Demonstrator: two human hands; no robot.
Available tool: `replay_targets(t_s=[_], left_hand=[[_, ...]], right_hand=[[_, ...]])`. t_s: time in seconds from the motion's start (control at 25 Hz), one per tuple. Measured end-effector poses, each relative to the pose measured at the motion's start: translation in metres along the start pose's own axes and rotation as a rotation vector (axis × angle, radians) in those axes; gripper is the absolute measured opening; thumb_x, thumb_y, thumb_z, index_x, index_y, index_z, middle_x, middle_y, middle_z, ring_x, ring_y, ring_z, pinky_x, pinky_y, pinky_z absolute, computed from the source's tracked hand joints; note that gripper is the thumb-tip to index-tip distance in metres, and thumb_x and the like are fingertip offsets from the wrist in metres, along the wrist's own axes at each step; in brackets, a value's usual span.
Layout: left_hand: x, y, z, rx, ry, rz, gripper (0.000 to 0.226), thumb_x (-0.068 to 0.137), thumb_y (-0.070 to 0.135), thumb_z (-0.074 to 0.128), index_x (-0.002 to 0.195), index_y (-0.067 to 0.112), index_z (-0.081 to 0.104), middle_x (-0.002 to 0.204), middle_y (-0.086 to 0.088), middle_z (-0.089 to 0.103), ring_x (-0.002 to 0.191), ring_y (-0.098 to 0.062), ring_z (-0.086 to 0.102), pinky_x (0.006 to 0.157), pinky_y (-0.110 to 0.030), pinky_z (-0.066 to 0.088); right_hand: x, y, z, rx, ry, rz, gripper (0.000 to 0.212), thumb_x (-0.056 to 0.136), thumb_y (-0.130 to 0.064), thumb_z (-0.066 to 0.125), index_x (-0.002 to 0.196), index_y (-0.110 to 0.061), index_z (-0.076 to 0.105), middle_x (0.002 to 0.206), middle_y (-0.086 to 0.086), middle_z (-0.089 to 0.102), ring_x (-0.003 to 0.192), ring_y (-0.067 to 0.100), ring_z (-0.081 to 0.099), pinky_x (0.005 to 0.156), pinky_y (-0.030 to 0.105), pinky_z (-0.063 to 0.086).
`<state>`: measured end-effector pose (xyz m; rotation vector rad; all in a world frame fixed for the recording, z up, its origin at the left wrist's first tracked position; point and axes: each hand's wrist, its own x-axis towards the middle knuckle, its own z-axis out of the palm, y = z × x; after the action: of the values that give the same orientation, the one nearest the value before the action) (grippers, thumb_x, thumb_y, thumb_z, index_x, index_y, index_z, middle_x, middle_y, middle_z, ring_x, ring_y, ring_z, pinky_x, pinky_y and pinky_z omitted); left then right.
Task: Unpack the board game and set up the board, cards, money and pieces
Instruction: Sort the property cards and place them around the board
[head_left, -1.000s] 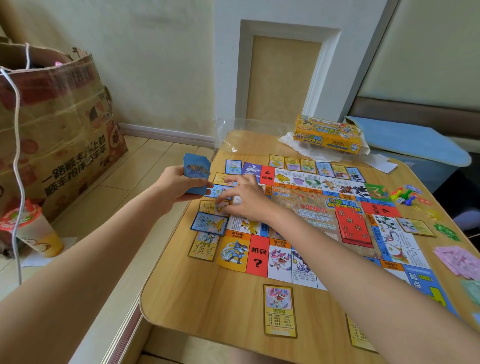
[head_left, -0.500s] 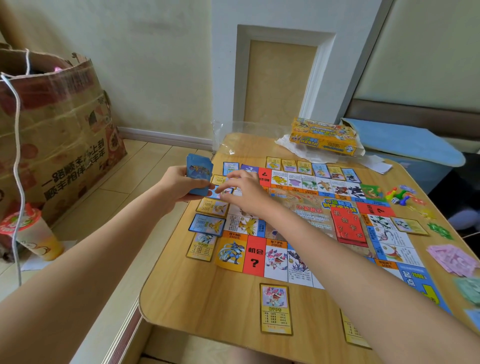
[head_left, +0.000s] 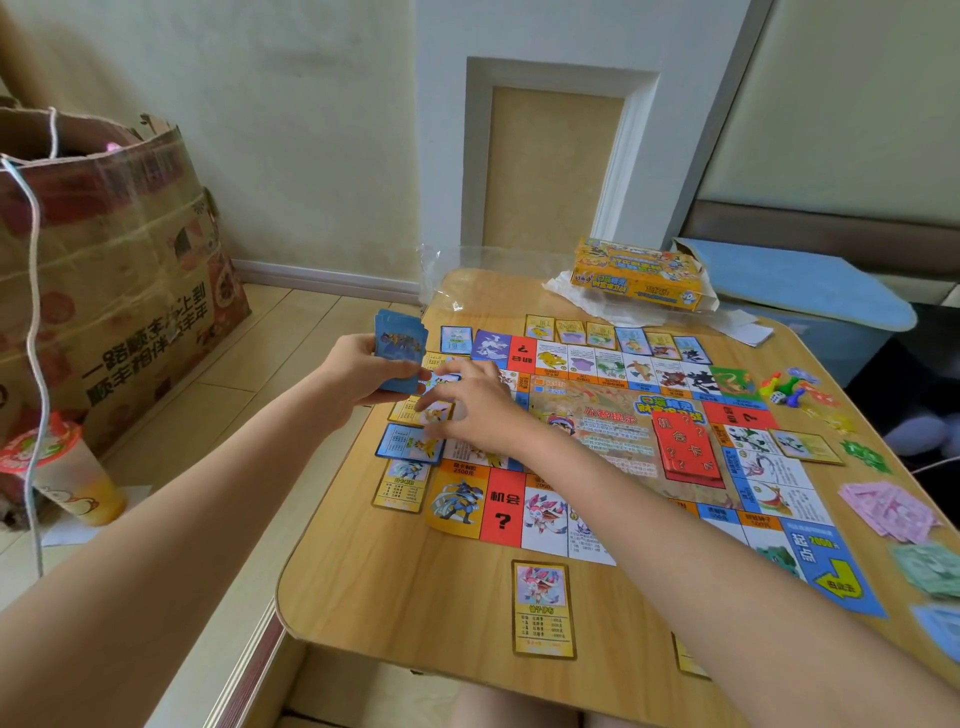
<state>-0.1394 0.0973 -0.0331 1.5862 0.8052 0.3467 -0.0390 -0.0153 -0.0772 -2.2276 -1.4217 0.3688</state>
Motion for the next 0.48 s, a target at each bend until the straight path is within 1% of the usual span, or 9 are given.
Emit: replay_targets(t_s=[0.08, 0.16, 0.2, 0.24, 0.28, 0.32, 0.36, 0.44, 0.48], left_hand=[[-0.001, 0.0, 0.002, -0.008, -0.005, 0.005, 0.017, 0.085, 0.007, 0.063, 0.1, 0.009, 0.054, 0.079, -0.001, 0.065, 0.07, -0.011, 0.063, 0.052, -0.016, 0.054], [-0.004, 0.0, 0.005, -0.038, -0.022, -0.013, 0.012, 0.085, 0.006, 0.063, 0.092, 0.01, 0.055, 0.075, -0.001, 0.067, 0.06, -0.01, 0.066, 0.049, -0.016, 0.054], [-0.006, 0.0, 0.008, -0.052, -0.051, -0.028, 0.01, 0.084, 0.006, 0.064, 0.089, 0.011, 0.055, 0.069, 0.0, 0.069, 0.055, -0.008, 0.067, 0.049, -0.016, 0.054], [-0.008, -0.001, 0.012, -0.052, -0.099, -0.043, 0.01, 0.084, 0.005, 0.064, 0.087, 0.011, 0.056, 0.064, 0.002, 0.07, 0.053, -0.008, 0.067, 0.049, -0.017, 0.055], [-0.01, -0.002, 0.017, -0.034, -0.167, -0.052, 0.009, 0.084, 0.005, 0.064, 0.088, 0.011, 0.057, 0.063, 0.003, 0.071, 0.055, -0.007, 0.068, 0.052, -0.018, 0.055], [-0.014, -0.003, 0.025, -0.007, -0.244, -0.054, 0.008, 0.084, 0.006, 0.064, 0.089, 0.01, 0.059, 0.067, 0.002, 0.072, 0.059, -0.008, 0.069, 0.055, -0.018, 0.056], [-0.017, -0.004, 0.033, 0.021, -0.318, -0.043, 0.007, 0.084, 0.006, 0.064, 0.09, 0.009, 0.06, 0.074, -0.001, 0.073, 0.063, -0.009, 0.07, 0.058, -0.019, 0.057], [-0.025, -0.005, 0.053, 0.044, -0.445, -0.009, 0.007, 0.084, 0.007, 0.064, 0.091, 0.008, 0.063, 0.085, -0.005, 0.072, 0.069, -0.01, 0.07, 0.063, -0.019, 0.057], [-0.028, -0.005, 0.062, 0.026, -0.49, -0.003, 0.006, 0.085, 0.008, 0.064, 0.091, 0.009, 0.064, 0.087, -0.006, 0.072, 0.071, -0.01, 0.07, 0.064, -0.018, 0.057]], right_hand=[[-0.003, 0.002, -0.009, 0.068, 0.058, 0.037, 0.023, 0.086, -0.028, 0.065, 0.109, -0.023, 0.068, 0.139, 0.0, 0.04, 0.133, 0.022, 0.021, 0.108, 0.04, 0.019], [-0.01, 0.01, -0.023, 0.069, 0.138, 0.098, 0.018, 0.089, -0.022, 0.061, 0.105, -0.019, 0.068, 0.132, 0.002, 0.047, 0.13, 0.021, 0.026, 0.105, 0.037, 0.021], [-0.015, 0.014, -0.031, 0.087, 0.186, 0.134, 0.018, 0.089, -0.021, 0.06, 0.104, -0.017, 0.068, 0.128, 0.004, 0.051, 0.127, 0.02, 0.031, 0.102, 0.034, 0.024], [-0.02, 0.018, -0.04, 0.161, 0.22, 0.167, 0.018, 0.09, -0.022, 0.059, 0.103, -0.013, 0.068, 0.121, 0.005, 0.056, 0.121, 0.02, 0.04, 0.098, 0.032, 0.028], [-0.027, 0.021, -0.048, 0.292, 0.232, 0.196, 0.019, 0.091, -0.023, 0.059, 0.102, -0.01, 0.067, 0.111, 0.005, 0.06, 0.11, 0.018, 0.05, 0.092, 0.031, 0.035], [-0.033, 0.022, -0.055, 0.447, 0.217, 0.219, 0.02, 0.09, -0.025, 0.06, 0.099, -0.008, 0.065, 0.099, 0.004, 0.063, 0.095, 0.016, 0.057, 0.083, 0.029, 0.042], [-0.039, 0.022, -0.06, 0.571, 0.184, 0.24, 0.019, 0.089, -0.026, 0.062, 0.093, -0.008, 0.064, 0.087, 0.003, 0.064, 0.081, 0.014, 0.059, 0.073, 0.026, 0.047], [-0.052, 0.024, -0.067, 0.632, 0.125, 0.267, 0.016, 0.085, -0.022, 0.067, 0.079, -0.009, 0.06, 0.068, 0.002, 0.06, 0.058, 0.01, 0.056, 0.054, 0.021, 0.044], [-0.058, 0.027, -0.068, 0.633, 0.111, 0.268, 0.015, 0.083, -0.018, 0.069, 0.075, -0.009, 0.059, 0.063, 0.001, 0.058, 0.051, 0.008, 0.052, 0.049, 0.019, 0.042]])
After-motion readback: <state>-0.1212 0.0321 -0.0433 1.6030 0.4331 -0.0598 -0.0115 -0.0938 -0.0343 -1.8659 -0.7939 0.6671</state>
